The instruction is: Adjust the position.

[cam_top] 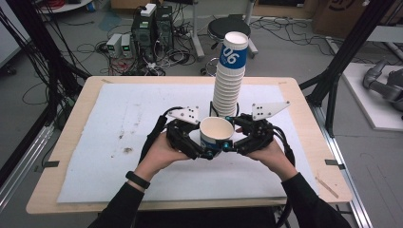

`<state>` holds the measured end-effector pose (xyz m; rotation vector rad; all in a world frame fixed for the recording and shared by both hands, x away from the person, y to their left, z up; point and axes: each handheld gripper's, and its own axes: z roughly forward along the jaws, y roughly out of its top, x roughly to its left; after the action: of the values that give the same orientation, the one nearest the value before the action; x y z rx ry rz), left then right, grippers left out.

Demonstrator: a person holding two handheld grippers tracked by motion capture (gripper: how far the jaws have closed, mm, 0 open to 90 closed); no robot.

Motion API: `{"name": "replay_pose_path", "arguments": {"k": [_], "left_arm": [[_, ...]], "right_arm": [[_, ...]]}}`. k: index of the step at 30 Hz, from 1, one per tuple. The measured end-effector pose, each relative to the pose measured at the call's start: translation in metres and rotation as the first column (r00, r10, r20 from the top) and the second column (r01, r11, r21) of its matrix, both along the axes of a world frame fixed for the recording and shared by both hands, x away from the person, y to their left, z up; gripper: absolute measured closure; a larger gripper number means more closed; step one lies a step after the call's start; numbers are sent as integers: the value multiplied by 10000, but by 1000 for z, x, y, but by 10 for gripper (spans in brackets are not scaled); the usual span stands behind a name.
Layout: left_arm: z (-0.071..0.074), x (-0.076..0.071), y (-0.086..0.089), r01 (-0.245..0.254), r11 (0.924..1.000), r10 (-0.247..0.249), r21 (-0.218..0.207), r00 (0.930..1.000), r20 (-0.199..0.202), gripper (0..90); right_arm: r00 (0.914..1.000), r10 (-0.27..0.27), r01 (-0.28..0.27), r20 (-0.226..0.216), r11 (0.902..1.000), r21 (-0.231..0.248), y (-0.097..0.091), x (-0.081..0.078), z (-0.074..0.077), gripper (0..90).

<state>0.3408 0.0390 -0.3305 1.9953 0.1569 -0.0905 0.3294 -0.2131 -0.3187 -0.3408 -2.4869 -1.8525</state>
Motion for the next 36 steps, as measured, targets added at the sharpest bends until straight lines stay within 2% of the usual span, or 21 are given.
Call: {"name": "replay_pose_path", "arguments": {"k": [1,2,8,15,21,28,36], "left_arm": [[0,0,0,-2,10000,2,-63,10000,-25,221],[0,0,1,-22,9999,22,-119,10000,-30,221],[1,0,2,-61,9994,56,-341,9999,-153,233],[1,1,3,19,9988,-25,-498,9999,-113,259],[2,1,4,-7,9973,-8,-736,9998,-198,254],[7,2,13,-165,9958,158,-903,9998,-81,254],[16,1,21,-394,9926,401,-1151,9992,43,255]], "right_arm": [[9999,-24,24,-127,10000,-36,0,-1,0,241],[10000,-33,33,-25,10000,-73,1,0,0,241],[10000,3,-3,-49,9999,-148,4,-1,-1,241],[10000,-16,16,-89,10000,-65,4,-1,-1,241],[9999,-36,39,-117,9998,201,4,-1,-2,210],[9999,-84,79,79,9981,616,-6,0,2,187],[9993,-356,352,64,9982,484,-13,3,-1,186]]}}
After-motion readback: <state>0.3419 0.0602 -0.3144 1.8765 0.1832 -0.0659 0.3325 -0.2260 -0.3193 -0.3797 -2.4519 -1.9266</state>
